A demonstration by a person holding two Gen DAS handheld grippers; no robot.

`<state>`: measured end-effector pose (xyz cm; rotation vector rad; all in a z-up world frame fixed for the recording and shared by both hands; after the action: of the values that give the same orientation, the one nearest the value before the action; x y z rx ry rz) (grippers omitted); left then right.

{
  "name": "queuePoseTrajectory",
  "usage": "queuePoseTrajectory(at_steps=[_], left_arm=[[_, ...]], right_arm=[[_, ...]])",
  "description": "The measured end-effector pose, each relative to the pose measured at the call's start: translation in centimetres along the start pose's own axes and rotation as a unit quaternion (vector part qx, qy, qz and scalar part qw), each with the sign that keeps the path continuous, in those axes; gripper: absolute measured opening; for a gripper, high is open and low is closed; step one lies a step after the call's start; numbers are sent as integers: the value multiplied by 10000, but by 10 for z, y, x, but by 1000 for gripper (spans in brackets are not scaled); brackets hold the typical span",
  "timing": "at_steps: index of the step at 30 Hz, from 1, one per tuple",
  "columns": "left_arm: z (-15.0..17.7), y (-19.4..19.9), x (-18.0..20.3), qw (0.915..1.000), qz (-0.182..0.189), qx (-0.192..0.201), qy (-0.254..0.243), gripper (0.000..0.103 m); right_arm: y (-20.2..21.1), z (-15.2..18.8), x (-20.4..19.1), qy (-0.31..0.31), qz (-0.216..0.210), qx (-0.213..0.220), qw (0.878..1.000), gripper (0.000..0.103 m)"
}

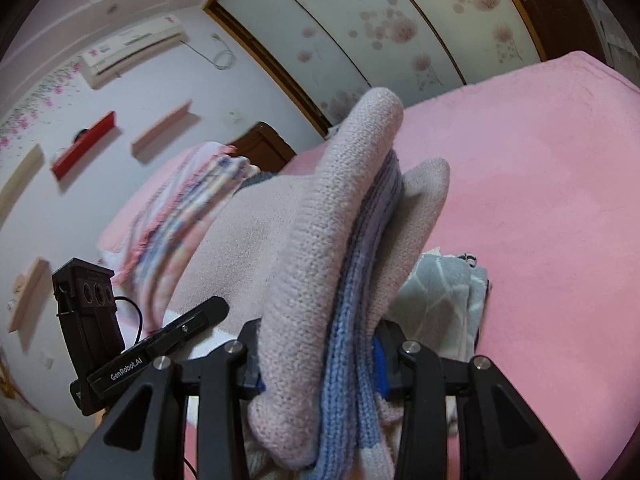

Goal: Fold small clothes
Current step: 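Lift the folded sweater with both grippers and carry it toward the clothes stack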

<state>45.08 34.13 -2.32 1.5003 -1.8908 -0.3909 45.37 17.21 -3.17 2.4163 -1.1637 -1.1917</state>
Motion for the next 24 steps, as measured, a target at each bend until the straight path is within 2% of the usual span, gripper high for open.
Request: queuePoseTrajectory(at_steps=[5,6,7,8,9,11,12,17,20,24], left_arm=[[39,-99,-45,9973,-122,-558,459,60],[52,-122,-58,9959,-239,-641,596,69],[58,-129,-64,9959,-294,-545,663,76],[62,-137,-76,9951,-305,-315,885,93],[65,-141,-82,9940,-237,-240,1037,103],[70,-151,-94,9918,61,-220,1259,103],[70,-153,-95,9923,129,-175,1219,103],[67,-151,-87,9973,-92,-160,709,103],[63,-143,-66,9973,-516,-213,475,103],[55,-112,-35,9922,-1226,-179,103,103]], right_arm=[[-66,24,59,-173,529,-359,9978,38],[-81,34,73,-244,657,-500,9963,39],[-94,44,89,-294,818,-594,9944,39],[-102,51,101,-327,863,-563,9941,40],[-103,52,107,-334,825,-493,9948,42],[-102,53,115,-240,690,-325,9968,43],[-103,54,117,-121,646,-320,9973,45],[-101,51,115,343,685,-411,9962,49],[-100,44,102,393,723,-562,9950,53],[-67,39,88,483,881,-569,9933,55]])
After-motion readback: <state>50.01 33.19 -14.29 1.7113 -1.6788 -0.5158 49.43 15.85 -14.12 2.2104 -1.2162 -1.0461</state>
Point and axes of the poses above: each gripper's, at about its wrist camera, not at the fingertips, and y roughly against the way its jaws point, x to its right, z to its underside, the point moved 5 cm from there along -y, roughly the way its jaws point
